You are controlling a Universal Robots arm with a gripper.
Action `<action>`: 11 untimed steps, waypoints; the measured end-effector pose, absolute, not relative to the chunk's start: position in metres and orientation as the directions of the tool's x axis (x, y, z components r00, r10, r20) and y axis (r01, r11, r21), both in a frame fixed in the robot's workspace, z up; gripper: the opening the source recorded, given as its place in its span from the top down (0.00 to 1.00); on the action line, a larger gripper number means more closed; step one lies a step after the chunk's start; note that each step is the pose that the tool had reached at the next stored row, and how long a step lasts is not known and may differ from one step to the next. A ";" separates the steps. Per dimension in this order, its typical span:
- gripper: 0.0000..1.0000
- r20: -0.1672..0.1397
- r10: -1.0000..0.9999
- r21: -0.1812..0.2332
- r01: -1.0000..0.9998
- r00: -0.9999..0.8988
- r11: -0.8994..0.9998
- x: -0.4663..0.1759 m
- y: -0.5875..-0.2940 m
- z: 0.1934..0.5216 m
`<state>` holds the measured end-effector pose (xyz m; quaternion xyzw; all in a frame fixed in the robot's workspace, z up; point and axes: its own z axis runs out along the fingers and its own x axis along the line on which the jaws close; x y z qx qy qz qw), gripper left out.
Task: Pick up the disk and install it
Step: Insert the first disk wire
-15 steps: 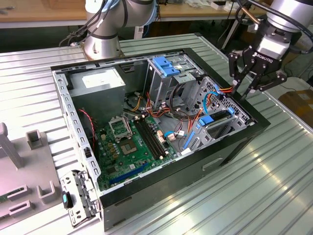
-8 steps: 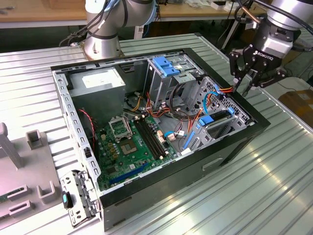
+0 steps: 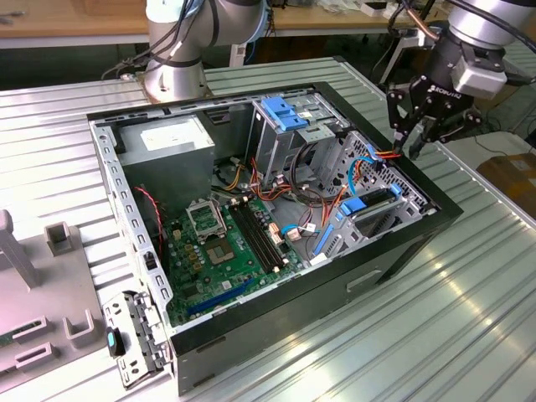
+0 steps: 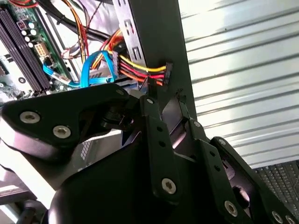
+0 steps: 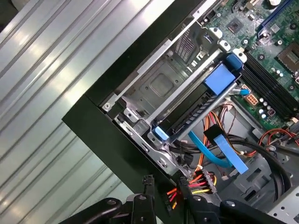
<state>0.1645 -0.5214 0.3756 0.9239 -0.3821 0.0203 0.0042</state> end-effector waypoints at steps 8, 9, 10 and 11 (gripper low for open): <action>0.67 0.062 -0.597 -0.015 -0.598 0.800 -0.802 0.165 -0.513 0.372; 0.67 0.065 -0.571 -0.015 -0.571 0.819 -0.821 0.165 -0.513 0.371; 0.67 0.066 -0.559 -0.015 -0.560 0.826 -0.828 0.165 -0.513 0.371; 0.67 0.067 -0.547 -0.015 -0.547 0.834 -0.837 0.165 -0.513 0.370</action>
